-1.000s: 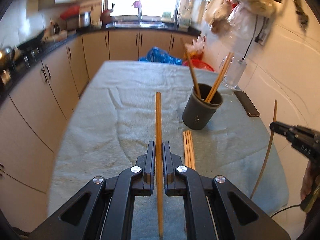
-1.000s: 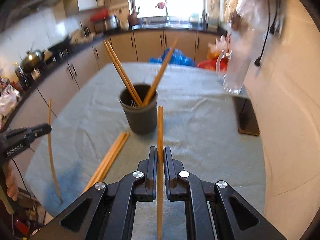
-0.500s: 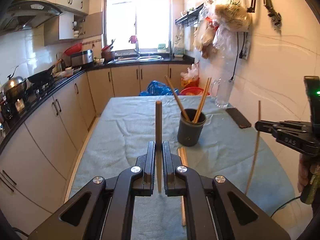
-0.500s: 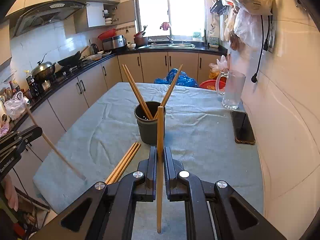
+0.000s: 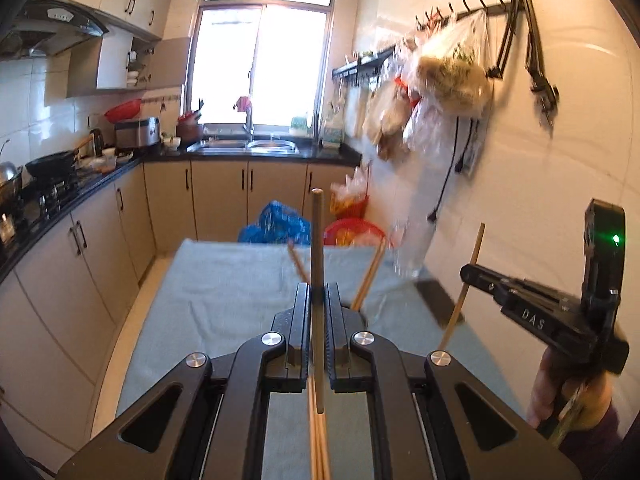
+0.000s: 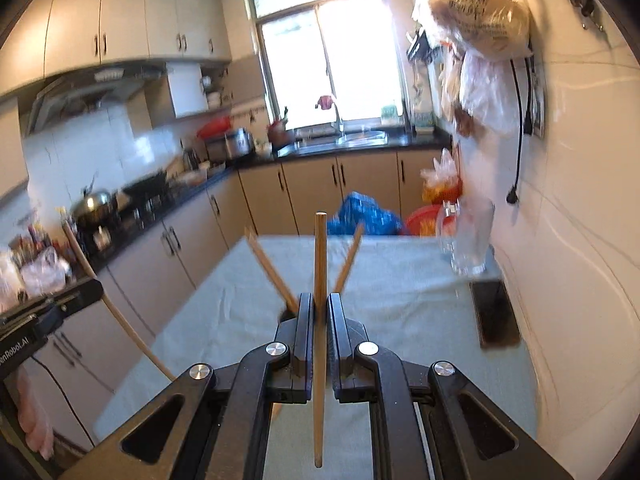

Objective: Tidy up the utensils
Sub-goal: 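Lift both held chopsticks upright and carry them above the black holder, then open both tools to drop the chopsticks into the black holder, then move both open tools back down over the remaining chopsticks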

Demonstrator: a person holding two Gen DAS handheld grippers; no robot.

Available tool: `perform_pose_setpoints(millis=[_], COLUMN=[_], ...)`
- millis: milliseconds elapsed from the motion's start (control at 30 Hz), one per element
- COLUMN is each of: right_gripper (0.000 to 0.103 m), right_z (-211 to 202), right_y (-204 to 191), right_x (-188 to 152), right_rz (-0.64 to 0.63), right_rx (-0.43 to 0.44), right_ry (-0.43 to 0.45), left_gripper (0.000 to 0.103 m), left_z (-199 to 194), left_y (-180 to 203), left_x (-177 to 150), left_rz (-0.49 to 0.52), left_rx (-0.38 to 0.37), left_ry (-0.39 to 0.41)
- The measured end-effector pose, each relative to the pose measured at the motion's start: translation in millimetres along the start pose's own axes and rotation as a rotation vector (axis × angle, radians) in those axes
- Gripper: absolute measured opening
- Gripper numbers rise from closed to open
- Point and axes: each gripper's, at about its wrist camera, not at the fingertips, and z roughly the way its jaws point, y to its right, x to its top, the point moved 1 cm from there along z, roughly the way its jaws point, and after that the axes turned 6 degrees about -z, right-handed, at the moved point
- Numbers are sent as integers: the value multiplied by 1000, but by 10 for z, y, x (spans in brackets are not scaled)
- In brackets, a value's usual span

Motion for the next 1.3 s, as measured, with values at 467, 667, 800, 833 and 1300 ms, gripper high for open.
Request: perform_pose_setpoints(millis=[467,667,800,833,1300], right_gripper=[8,8,8,9,40], right_z=[690,1196,1398,1418,1067], right_y=[151,329,445,476,496], right_x=[579,280,140,121,133], right_rz=[85,150,191,192,203], right_rx=[-47,-29,-9,-12,-24], right_ry=[190,60,-6,-12,4], left_gripper=[6,6,6,6,52], left_z=[1171,1642,1742,1723,870], left_y=[137,126,123,123,-122], left_x=[493,217,118,112,64], left_rz=[-97,-96,-90,-87,-73], left_rx=[-34,-2,4,6,69], left_ry=[-25,-144,-178,-169,-45])
